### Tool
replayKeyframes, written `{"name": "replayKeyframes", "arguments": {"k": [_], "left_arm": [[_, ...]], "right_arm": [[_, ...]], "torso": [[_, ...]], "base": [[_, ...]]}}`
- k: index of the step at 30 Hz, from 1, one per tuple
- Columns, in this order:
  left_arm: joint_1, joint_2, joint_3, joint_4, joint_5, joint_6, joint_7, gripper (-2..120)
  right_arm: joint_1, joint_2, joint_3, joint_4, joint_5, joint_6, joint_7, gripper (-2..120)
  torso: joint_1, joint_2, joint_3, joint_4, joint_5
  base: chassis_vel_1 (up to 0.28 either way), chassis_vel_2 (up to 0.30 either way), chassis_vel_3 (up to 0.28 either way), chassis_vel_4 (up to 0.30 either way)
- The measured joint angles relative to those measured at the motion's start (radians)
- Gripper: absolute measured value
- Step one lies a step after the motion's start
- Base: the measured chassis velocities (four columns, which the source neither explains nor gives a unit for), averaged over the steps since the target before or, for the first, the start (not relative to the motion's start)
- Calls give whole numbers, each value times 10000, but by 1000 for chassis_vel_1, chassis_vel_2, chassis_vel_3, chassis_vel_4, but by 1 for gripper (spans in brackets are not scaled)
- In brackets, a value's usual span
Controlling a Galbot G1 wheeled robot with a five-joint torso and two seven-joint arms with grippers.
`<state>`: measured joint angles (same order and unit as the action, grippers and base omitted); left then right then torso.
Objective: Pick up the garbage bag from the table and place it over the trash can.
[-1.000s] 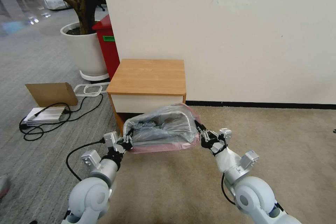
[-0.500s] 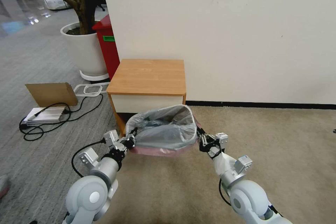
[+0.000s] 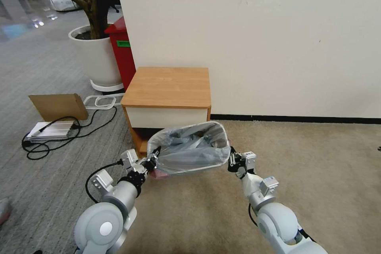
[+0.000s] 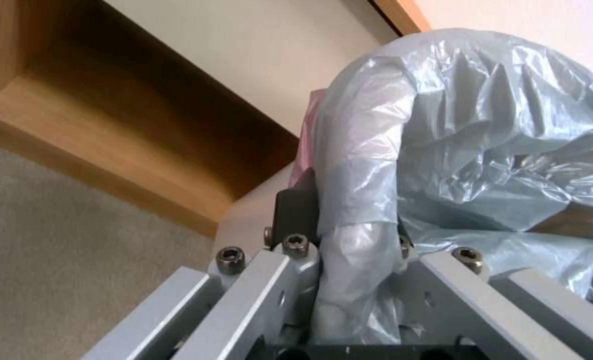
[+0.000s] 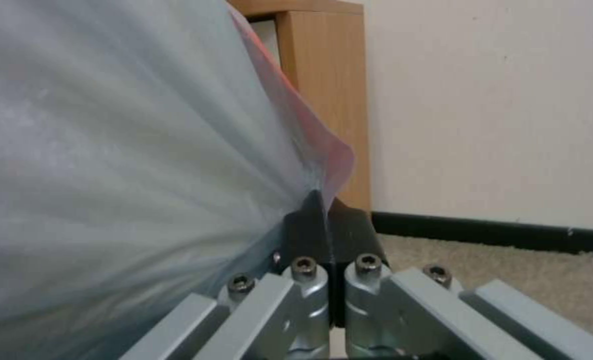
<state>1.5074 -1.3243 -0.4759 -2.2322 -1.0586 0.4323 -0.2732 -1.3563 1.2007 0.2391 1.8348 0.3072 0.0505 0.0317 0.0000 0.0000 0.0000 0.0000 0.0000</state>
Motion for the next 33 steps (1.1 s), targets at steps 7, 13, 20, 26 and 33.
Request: {"name": "replayKeyframes", "arguments": {"k": [7,13,20,26,33], "left_arm": [[-41,14,-7,92,258,15,-104,4],[-228,91,-160,271,468,147,-400,3],[-373,135,-273,466,788,415,-891,3],[-312,353,13,617,2388,918,-939,3],[-321,959,720,710,4841,1071,-192,3]], "right_arm": [[-147,20,62,87,-527,16,107,7],[-610,-51,192,709,-939,-341,173,27],[-1244,-54,663,1424,-939,-480,172,57],[-1290,85,1306,2270,-901,30,382,77],[-795,-1084,1178,3960,-838,-64,251,82]], "torso": [[0,0,0,0,-1],[0,0,0,0,0],[0,0,0,0,0],[0,0,0,0,0],[0,0,0,0,1]], "base": [[0,0,0,0],[0,0,0,0],[0,0,0,0],[0,0,0,0],[0,0,0,0]]}}
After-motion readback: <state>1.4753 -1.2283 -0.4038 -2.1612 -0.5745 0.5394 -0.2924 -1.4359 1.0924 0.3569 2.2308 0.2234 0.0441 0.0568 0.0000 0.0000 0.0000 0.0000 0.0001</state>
